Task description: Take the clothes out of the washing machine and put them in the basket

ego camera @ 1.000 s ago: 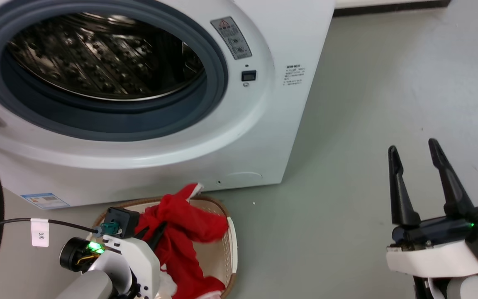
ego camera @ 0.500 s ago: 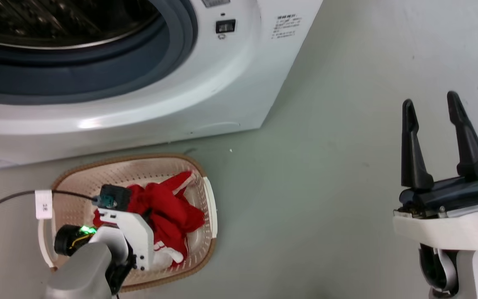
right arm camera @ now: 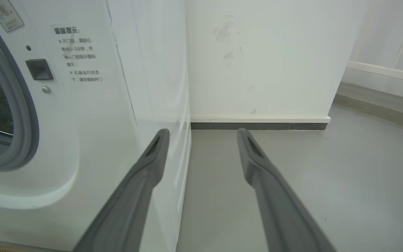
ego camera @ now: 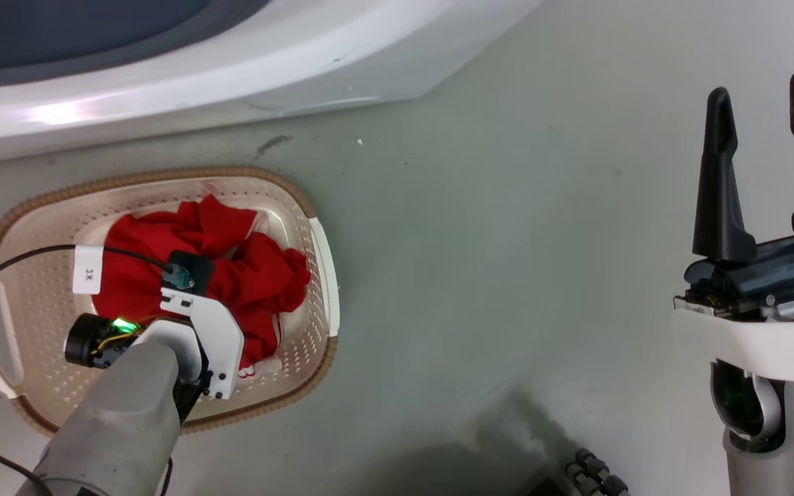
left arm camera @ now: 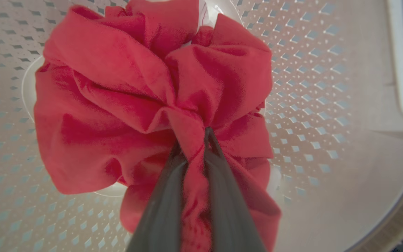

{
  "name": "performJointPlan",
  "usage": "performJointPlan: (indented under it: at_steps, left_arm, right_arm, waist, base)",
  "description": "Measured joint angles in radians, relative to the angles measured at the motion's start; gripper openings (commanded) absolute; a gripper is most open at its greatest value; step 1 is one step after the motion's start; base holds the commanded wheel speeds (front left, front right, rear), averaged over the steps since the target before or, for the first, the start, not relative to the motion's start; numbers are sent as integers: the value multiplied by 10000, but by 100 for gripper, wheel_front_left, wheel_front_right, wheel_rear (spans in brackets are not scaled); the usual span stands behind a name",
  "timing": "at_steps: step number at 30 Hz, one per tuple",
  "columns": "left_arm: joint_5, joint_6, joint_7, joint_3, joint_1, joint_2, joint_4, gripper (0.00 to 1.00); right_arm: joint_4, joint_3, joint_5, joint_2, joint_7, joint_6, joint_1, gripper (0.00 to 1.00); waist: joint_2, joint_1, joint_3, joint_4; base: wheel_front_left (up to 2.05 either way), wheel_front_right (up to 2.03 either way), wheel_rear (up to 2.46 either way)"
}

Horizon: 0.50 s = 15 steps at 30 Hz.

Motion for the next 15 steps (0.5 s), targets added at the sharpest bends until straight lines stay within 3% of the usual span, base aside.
performJointPlan:
  at_steps: [5, 10, 11, 12, 13, 15]
  left_arm:
    - [550, 393, 105, -516, -374, 36, 362, 0]
    - [777, 502, 188, -771, -549, 100, 495, 0]
    - [777, 529, 105, -779, -570, 86, 502, 18]
    - [775, 556, 73, -784, -581, 59, 516, 88]
    - [777, 606, 38, -798, -581, 35, 531, 100]
    - [777, 673, -82, -828, -568, 17, 560, 100]
  right_arm:
    - [-33, 8, 132, 2, 0, 0, -173, 100]
    - [-56, 8, 211, 2, 0, 0, -292, 100]
    - [-46, 6, 232, 2, 0, 0, -293, 100]
    - [-23, 2, 232, 2, 0, 0, -293, 100]
    - [8, 4, 230, 2, 0, 0, -293, 100]
    - [79, 50, 226, 2, 0, 0, -292, 100]
  waist:
    - [0, 0, 661, -93]
    - [0, 0, 907, -212]
    - [0, 0, 900, -217]
    - [0, 0, 868, -215]
    - [0, 0, 820, -210]
    - [0, -1, 682, -198]
  base:
    - [0, 0, 0]
    - [0, 0, 0]
    - [0, 0, 0]
    - [0, 0, 0]
    - [0, 0, 0]
    - [0, 0, 0]
